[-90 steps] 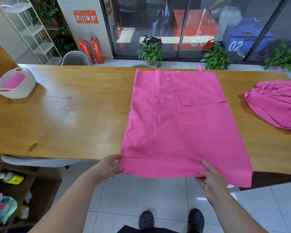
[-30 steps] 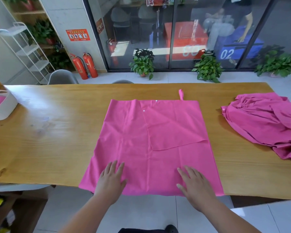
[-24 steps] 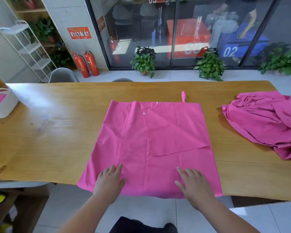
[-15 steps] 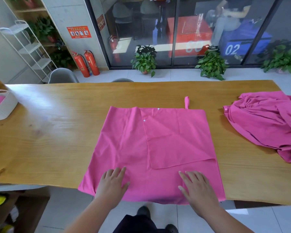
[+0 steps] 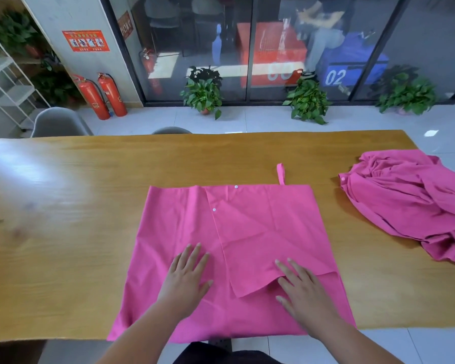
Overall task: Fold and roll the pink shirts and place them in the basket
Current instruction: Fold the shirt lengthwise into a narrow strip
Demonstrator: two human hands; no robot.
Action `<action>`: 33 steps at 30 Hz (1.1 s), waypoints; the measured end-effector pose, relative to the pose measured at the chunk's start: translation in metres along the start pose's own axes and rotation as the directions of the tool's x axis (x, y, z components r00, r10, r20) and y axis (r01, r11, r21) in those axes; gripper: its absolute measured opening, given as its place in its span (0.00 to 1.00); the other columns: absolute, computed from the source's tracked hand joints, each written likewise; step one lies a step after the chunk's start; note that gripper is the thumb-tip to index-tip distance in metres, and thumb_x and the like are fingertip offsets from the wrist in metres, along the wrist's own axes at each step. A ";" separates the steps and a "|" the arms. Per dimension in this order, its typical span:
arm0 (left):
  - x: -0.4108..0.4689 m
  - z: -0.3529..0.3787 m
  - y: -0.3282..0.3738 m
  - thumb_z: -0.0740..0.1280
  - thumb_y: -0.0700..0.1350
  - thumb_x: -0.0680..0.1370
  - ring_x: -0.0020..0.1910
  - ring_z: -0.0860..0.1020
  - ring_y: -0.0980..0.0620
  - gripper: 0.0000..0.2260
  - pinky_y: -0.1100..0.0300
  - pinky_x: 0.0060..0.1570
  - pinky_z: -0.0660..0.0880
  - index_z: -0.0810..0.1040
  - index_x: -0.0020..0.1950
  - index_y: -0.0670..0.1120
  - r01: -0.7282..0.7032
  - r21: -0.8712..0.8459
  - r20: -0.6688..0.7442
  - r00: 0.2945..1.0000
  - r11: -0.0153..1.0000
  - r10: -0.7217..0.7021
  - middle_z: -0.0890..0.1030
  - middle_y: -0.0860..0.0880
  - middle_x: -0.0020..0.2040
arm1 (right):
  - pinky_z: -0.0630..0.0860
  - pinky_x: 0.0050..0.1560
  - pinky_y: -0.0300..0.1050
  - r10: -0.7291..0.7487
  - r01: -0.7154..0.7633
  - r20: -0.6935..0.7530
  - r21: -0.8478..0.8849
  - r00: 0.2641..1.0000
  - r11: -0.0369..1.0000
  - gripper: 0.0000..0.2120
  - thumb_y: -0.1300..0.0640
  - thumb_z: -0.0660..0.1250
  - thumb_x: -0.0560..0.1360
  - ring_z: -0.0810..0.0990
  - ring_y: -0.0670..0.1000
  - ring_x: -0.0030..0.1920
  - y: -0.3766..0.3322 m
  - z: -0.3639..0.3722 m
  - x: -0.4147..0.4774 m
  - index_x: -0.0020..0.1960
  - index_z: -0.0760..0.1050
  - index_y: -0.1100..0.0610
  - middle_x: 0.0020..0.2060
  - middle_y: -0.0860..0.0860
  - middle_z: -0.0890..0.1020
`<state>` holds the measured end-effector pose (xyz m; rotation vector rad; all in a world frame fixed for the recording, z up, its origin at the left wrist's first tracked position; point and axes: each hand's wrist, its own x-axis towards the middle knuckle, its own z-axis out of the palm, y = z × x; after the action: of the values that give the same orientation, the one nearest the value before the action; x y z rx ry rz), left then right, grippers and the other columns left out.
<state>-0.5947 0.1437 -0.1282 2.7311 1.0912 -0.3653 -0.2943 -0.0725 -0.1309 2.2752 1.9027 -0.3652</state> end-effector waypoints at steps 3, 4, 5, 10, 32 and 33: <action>0.019 -0.006 -0.007 0.47 0.67 0.84 0.85 0.36 0.47 0.34 0.48 0.83 0.38 0.44 0.87 0.56 -0.027 0.001 0.003 1.000 1.000 0.027 0.39 0.52 0.87 | 0.60 0.81 0.55 0.033 -0.032 -0.006 0.052 0.999 0.998 0.30 0.34 0.49 0.83 0.55 0.50 0.84 -0.001 -0.010 0.009 0.75 0.73 0.47 0.85 0.41 0.53; 0.026 -0.008 -0.010 0.46 0.67 0.84 0.85 0.36 0.47 0.34 0.48 0.83 0.38 0.44 0.87 0.56 -0.034 -0.001 0.010 0.999 0.999 0.034 0.39 0.52 0.87 | 0.61 0.81 0.54 0.057 -0.056 -0.011 0.085 0.998 0.995 0.30 0.33 0.48 0.83 0.57 0.49 0.84 -0.003 -0.017 0.012 0.76 0.72 0.47 0.84 0.41 0.55; 0.032 -0.008 -0.013 0.44 0.68 0.83 0.85 0.36 0.47 0.34 0.48 0.83 0.38 0.44 0.87 0.56 -0.041 -0.001 0.009 0.999 0.999 0.041 0.40 0.52 0.87 | 0.61 0.81 0.53 0.088 -0.086 -0.018 0.116 0.996 0.990 0.30 0.33 0.48 0.83 0.57 0.48 0.83 -0.002 -0.023 0.015 0.76 0.71 0.47 0.84 0.40 0.56; 0.058 -0.014 -0.016 0.38 0.69 0.79 0.85 0.38 0.46 0.37 0.47 0.84 0.40 0.46 0.87 0.56 -0.065 -0.015 0.019 0.998 0.998 0.066 0.42 0.52 0.87 | 0.63 0.80 0.51 0.261 -0.239 -0.048 0.272 0.964 0.932 0.33 0.33 0.50 0.84 0.60 0.47 0.82 0.019 -0.057 0.048 0.83 0.63 0.49 0.83 0.42 0.59; 0.149 -0.038 0.007 0.49 0.65 0.85 0.86 0.39 0.46 0.32 0.48 0.84 0.41 0.47 0.87 0.55 0.022 -0.041 0.012 1.000 0.999 -0.021 0.40 0.52 0.87 | 0.78 0.55 0.48 0.587 -0.422 0.134 0.820 0.798 0.387 0.17 0.57 0.71 0.81 0.83 0.53 0.54 0.156 -0.092 0.181 0.69 0.82 0.48 0.64 0.52 0.83; 0.155 -0.039 0.008 0.50 0.64 0.86 0.86 0.40 0.46 0.32 0.47 0.84 0.41 0.47 0.87 0.55 0.026 -0.045 0.014 1.000 0.999 -0.025 0.41 0.52 0.87 | 0.78 0.47 0.46 0.624 -0.433 0.139 0.832 0.769 0.348 0.16 0.57 0.71 0.81 0.83 0.50 0.44 0.159 -0.091 0.184 0.68 0.83 0.47 0.61 0.53 0.84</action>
<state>-0.4745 0.2491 -0.1356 2.6743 1.1180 -0.3578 -0.0997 0.0969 -0.1013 3.4924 0.8864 -1.1815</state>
